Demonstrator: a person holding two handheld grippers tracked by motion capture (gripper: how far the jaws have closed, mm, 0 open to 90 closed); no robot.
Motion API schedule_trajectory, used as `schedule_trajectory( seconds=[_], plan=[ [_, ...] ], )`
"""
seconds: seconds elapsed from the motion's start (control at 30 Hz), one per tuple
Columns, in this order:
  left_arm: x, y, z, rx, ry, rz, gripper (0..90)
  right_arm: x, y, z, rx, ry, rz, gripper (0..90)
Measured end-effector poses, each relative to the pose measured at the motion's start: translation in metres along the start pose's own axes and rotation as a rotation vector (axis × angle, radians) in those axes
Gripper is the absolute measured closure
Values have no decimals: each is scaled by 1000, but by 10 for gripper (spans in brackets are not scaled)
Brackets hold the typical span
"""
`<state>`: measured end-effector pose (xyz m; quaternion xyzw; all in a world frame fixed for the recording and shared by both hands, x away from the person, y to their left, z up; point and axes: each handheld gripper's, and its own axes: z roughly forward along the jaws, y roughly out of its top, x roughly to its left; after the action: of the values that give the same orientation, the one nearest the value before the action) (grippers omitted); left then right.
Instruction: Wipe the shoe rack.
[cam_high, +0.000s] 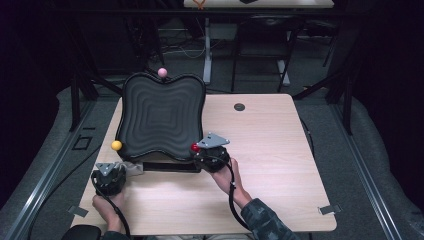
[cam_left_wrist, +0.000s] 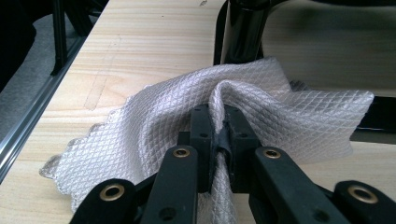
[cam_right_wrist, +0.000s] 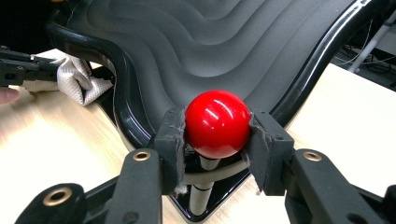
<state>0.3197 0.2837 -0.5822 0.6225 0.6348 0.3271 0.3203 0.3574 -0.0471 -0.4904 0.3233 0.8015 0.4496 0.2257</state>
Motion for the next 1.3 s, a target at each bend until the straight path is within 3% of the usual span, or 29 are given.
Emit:
schedule_trajectory(
  seconds=[0.13, 0.27, 0.4, 0.9, 0.97, 1.3],
  plan=[
    [-2, 0, -11, -73, 37, -20, 842, 0, 0, 0, -1, 0, -1, 597],
    [-9, 6, -34, -197, 64, -34, 848, 0, 0, 0, -1, -1, -3, 596],
    [-14, 16, -46, -249, 42, -31, 848, 0, 0, 0, 0, -1, -3, 597],
    [-18, 28, -54, -215, -122, -37, 853, 1, 0, 0, 8, -12, -6, 597],
    [-21, 29, -55, -208, -140, -28, 853, 1, 0, 0, -1, 7, -5, 597],
    [-47, 36, -50, -190, -252, 11, 850, 1, 1, 0, 3, 4, -10, 597]
  ],
)
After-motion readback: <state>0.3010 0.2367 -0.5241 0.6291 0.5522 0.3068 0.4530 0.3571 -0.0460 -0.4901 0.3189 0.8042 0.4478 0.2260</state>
